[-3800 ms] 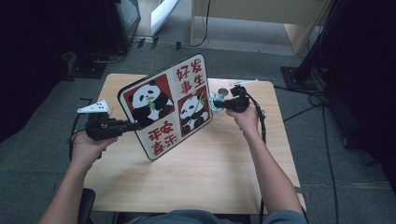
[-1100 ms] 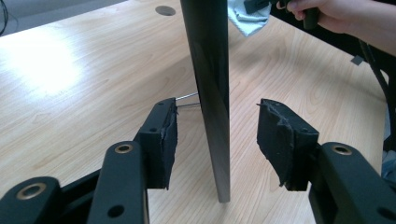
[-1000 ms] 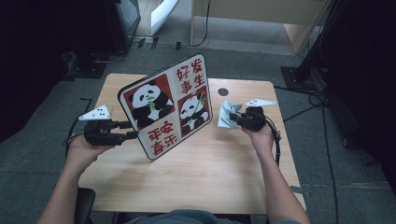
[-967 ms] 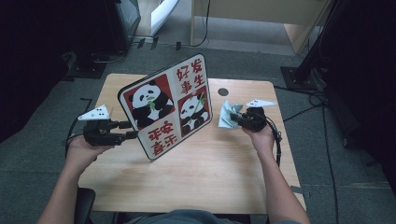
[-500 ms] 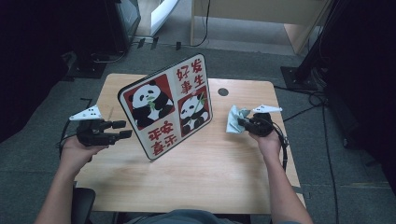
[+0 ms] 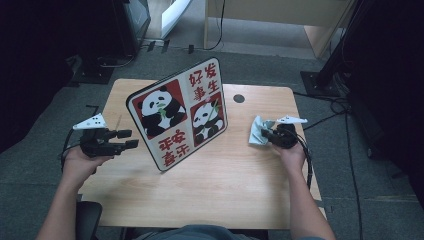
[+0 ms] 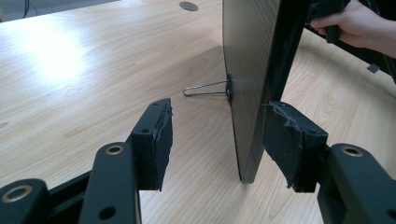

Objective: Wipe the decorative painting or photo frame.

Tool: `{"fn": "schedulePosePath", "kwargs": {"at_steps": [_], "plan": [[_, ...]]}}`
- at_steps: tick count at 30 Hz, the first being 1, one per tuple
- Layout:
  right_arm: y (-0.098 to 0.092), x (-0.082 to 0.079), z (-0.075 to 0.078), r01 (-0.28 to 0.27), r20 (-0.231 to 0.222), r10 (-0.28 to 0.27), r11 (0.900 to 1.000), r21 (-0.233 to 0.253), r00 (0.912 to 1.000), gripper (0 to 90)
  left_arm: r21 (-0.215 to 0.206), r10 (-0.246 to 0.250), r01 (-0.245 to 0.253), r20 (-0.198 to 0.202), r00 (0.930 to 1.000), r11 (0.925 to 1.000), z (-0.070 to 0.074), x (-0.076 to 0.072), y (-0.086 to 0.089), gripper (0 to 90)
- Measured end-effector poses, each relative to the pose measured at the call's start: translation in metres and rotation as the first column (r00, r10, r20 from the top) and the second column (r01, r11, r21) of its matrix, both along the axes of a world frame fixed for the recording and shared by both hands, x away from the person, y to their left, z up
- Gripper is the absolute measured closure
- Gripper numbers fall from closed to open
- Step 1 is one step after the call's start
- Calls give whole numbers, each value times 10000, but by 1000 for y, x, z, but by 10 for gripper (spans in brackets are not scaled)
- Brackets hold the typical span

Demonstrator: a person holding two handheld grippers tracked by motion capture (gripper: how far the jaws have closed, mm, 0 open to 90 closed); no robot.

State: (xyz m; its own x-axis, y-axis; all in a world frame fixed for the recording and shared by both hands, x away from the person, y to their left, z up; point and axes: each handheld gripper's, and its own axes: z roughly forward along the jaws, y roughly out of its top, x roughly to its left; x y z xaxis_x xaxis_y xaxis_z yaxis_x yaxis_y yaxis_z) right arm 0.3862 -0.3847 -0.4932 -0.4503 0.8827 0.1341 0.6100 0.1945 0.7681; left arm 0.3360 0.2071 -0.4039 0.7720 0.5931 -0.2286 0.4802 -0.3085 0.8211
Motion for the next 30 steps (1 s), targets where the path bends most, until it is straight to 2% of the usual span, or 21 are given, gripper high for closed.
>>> {"fn": "schedulePosePath", "kwargs": {"at_steps": [2,7,11,15,20,26,30], "plan": [[-3,2,-4,80,-134,-82,9999,-86,9999,766,-6,57,-57,-4,10000,10000,-1,0,1,432],[-7,4,-10,222,-382,-218,9997,101,9990,743,66,186,-185,-91,9998,9998,-3,2,3,430],[-8,4,-10,274,-466,-271,9996,72,9985,653,158,195,-193,-111,9997,9997,-4,2,3,429],[-7,5,-9,383,-726,-358,9987,337,9967,569,203,221,-217,-153,9996,9996,-6,3,4,426],[-4,3,-3,436,-546,-433,9990,42,9976,502,234,318,-312,-269,9991,9992,-8,5,5,419],[-6,-1,7,665,-239,-658,9972,336,9975,453,206,409,-402,-343,9986,9990,-10,7,6,417],[-5,-7,14,628,-103,-626,9977,257,9980,439,255,528,-519,-348,9980,9983,-12,10,7,420]]}}
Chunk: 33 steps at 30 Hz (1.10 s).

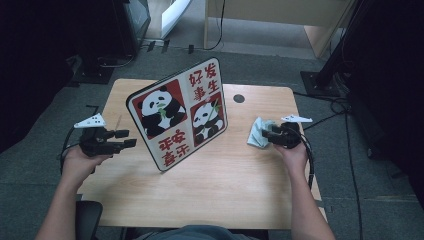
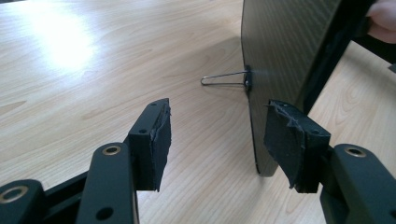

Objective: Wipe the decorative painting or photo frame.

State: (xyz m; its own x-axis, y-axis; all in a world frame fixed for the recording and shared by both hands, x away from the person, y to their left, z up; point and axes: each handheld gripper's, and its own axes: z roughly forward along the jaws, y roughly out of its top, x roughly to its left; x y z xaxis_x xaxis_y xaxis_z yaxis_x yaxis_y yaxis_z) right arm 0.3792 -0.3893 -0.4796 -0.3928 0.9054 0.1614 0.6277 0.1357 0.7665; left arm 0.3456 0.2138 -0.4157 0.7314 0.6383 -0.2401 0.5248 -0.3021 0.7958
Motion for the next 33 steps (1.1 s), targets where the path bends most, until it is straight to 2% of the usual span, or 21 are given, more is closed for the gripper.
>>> {"fn": "schedulePosePath", "kwargs": {"at_steps": [2,6,15,19,26,30,33], "plan": [[0,-3,3,2,106,-1,10000,-75,9999,437,46,114,-114,-15,9999,9999,-1,1,0,420],[1,-11,9,28,208,-31,9999,121,9998,436,129,320,-318,-122,9994,9994,-4,5,0,417],[7,-29,18,-409,400,402,9990,165,9984,440,381,755,-747,-218,9969,9965,-12,12,-1,397],[11,-34,19,-585,390,580,9982,124,9976,444,457,797,-795,-45,9968,9958,-14,15,-1,392],[18,-38,18,-907,396,906,9959,-3,9951,444,645,1037,-1025,-159,9945,9926,-20,21,-1,380],[26,-40,17,-1198,377,1199,9928,-54,9921,444,865,1171,-1162,-55,9931,9895,-24,26,-3,365],[31,-40,15,-1438,286,1439,9896,-46,9892,447,779,1029,-1027,23,9947,9917,-28,30,-5,363]]}}
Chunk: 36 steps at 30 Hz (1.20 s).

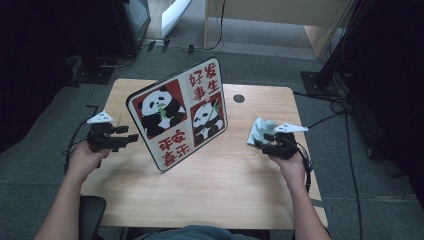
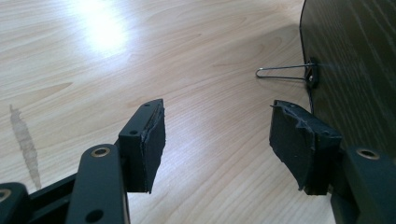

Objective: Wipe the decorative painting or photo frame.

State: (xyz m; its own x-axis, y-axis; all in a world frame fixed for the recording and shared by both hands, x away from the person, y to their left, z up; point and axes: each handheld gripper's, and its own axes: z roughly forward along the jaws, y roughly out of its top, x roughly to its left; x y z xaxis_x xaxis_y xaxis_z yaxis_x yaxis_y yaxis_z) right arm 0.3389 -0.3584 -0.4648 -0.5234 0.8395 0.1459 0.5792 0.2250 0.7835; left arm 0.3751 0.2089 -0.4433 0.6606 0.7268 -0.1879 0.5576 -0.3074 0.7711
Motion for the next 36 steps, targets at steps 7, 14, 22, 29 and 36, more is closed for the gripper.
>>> {"fn": "schedulePosePath", "kwargs": {"at_steps": [7,14,22,29,36], "plan": [[8,-2,-3,-371,-68,370,9992,-164,9993,455,177,71,-70,-23,10000,9998,-8,7,-3,351],[14,-2,-3,-586,-59,586,9982,-142,9983,457,239,259,-256,-115,9996,9994,-11,10,-3,346],[17,0,-1,-791,-26,791,9968,-142,9969,457,275,171,-165,-202,9997,9995,-13,10,-4,344],[17,1,-1,-829,-38,828,9964,-161,9966,457,358,5,8,-355,9994,9994,-15,11,-7,345],[16,1,-1,-797,-53,796,9967,-178,9968,457,337,33,-19,-420,9991,9994,-15,11,-7,344]]}}
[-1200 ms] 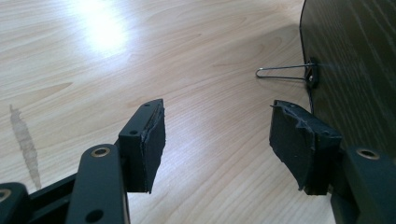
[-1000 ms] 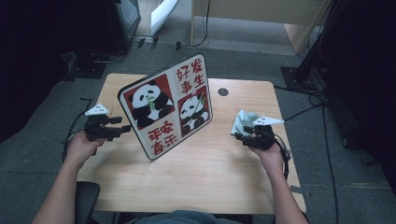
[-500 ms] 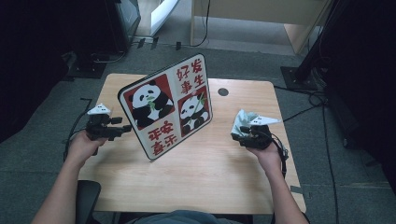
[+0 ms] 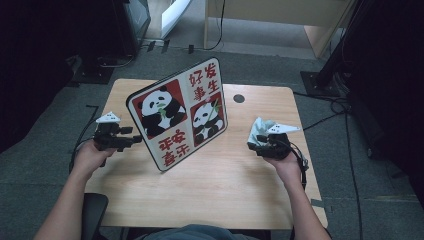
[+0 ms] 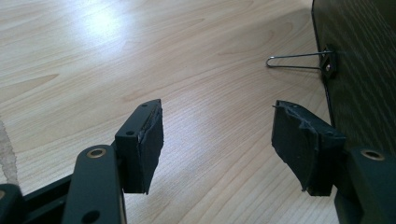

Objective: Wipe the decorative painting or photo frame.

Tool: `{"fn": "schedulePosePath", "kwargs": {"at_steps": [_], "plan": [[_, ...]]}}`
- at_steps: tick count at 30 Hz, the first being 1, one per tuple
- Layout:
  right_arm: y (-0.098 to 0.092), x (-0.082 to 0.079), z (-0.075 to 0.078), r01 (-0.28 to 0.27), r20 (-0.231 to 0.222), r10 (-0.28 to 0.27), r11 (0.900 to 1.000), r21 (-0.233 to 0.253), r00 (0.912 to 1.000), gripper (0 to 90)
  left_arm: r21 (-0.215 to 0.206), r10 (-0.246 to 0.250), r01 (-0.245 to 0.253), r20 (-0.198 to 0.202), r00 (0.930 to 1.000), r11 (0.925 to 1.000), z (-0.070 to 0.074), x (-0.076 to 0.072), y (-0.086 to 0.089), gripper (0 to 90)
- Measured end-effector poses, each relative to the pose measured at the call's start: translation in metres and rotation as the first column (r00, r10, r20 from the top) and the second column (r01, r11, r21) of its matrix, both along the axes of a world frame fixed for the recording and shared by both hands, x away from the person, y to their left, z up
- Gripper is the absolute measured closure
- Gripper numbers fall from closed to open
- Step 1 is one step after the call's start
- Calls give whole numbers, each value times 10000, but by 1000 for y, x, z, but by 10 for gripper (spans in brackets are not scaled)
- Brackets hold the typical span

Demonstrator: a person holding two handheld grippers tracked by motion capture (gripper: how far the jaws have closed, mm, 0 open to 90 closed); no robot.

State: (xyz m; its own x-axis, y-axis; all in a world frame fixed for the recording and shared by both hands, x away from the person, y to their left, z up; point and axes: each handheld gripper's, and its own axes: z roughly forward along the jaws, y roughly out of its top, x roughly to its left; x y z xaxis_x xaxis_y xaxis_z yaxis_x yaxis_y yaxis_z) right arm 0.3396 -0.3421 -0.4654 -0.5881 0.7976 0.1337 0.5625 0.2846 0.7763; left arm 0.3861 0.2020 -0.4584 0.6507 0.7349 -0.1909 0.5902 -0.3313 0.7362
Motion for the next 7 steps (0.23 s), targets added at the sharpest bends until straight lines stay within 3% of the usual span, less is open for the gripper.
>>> {"fn": "schedulePosePath", "kwargs": {"at_steps": [7], "plan": [[0,2,-2,-79,-92,78,9999,-83,9999,454,73,14,-13,-29,10000,10000,0,0,0,334]]}}
